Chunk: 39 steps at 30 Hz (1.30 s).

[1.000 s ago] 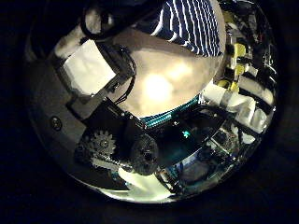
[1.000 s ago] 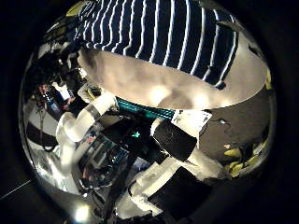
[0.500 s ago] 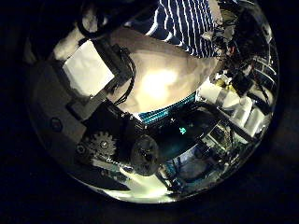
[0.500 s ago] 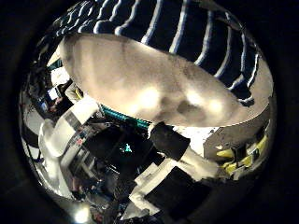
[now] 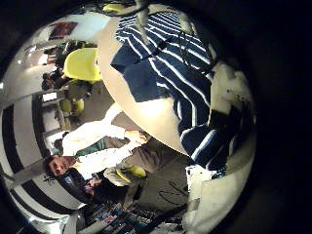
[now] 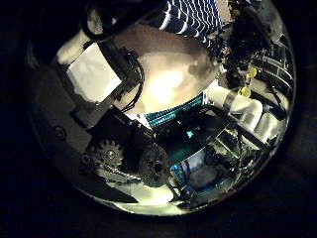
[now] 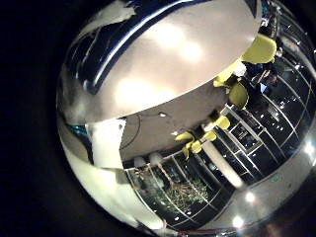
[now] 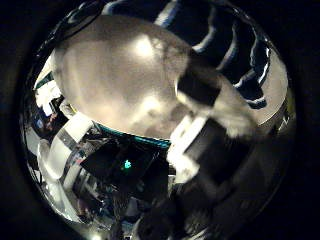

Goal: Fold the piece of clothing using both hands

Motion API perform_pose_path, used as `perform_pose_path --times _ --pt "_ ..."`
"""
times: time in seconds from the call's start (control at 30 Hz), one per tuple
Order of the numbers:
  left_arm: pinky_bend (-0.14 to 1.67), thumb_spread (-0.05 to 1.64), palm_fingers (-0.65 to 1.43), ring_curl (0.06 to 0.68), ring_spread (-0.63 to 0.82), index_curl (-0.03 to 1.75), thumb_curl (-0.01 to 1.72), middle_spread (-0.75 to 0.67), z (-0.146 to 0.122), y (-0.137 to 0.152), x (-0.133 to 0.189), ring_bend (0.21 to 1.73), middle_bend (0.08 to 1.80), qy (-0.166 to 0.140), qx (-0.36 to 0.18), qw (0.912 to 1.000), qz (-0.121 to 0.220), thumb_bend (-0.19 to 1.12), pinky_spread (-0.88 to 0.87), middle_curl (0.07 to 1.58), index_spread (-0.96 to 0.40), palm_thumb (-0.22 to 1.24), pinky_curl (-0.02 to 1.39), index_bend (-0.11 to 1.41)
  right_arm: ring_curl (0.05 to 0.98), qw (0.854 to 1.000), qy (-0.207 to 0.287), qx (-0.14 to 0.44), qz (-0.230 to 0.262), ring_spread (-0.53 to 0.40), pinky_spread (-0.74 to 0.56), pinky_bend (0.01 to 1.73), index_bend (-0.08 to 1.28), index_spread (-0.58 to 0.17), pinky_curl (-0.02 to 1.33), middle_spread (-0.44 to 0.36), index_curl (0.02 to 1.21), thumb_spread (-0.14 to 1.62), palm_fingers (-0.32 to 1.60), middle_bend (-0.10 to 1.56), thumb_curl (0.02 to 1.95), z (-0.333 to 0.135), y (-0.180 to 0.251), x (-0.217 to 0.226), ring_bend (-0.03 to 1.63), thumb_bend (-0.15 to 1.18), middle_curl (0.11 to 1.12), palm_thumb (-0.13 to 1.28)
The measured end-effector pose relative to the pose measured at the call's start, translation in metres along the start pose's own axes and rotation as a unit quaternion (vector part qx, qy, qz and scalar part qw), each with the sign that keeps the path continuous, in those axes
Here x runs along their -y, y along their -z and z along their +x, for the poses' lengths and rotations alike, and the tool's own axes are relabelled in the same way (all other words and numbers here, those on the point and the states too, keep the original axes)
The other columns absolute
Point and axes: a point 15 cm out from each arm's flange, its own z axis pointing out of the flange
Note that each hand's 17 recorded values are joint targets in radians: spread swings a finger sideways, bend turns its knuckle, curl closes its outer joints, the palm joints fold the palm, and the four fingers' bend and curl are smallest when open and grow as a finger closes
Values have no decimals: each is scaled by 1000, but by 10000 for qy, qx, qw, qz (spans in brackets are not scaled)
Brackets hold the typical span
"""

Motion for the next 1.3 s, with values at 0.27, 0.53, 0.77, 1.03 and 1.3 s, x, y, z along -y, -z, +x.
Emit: perform_pose_path --times 0.27,0.53,0.77,1.03,1.3 --pt "1399 1077 941 527 -446 1376 590 -699 -1 0 -8 1456 764 -44 -13 10000 -73 -14 -545 1206 -693 893 657 173 531 9970 -230 162 718 -270 -270 1441 609 -491 264 -320 614 1219 1137 900 396 14 24 15 1261 -6 794 813" --pt "1399 1083 941 526 -446 1413 590 -710 -7 2 -19 1456 756 -46 -78 9999 -94 -15 -550 1216 -673 888 658 170 615 9887 -442 347 1390 -254 -204 1522 844 -471 339 -282 824 1405 1058 1081 424 44 60 4 1360 52 904 914" --pt "1399 1090 939 526 -447 1435 591 -717 -7 5 -34 1455 752 -124 -147 9996 -190 -14 -551 1222 -654 881 660 168 665 9825 -613 475 1696 -239 -163 1561 899 -443 401 -253 923 1425 1027 1150 460 66 85 -26 1399 52 942 949" --pt "1398 1092 939 527 -449 1454 588 -724 -5 15 -46 1453 749 -196 -244 9993 -193 -14 -552 1227 -632 874 661 167 677 9798 -584 652 1799 -225 -182 1542 823 -427 455 -227 961 1406 967 1149 460 63 102 -41 1401 -31 928 830" --pt "1397 1093 940 525 -448 1468 588 -729 -5 12 -44 1449 747 -198 -251 9992 -236 -14 -552 1230 -610 873 662 166 609 9905 -125 526 1264 -248 -338 1417 396 -432 423 -257 834 1205 331 849 353 26 56 -34 1305 -49 810 468"
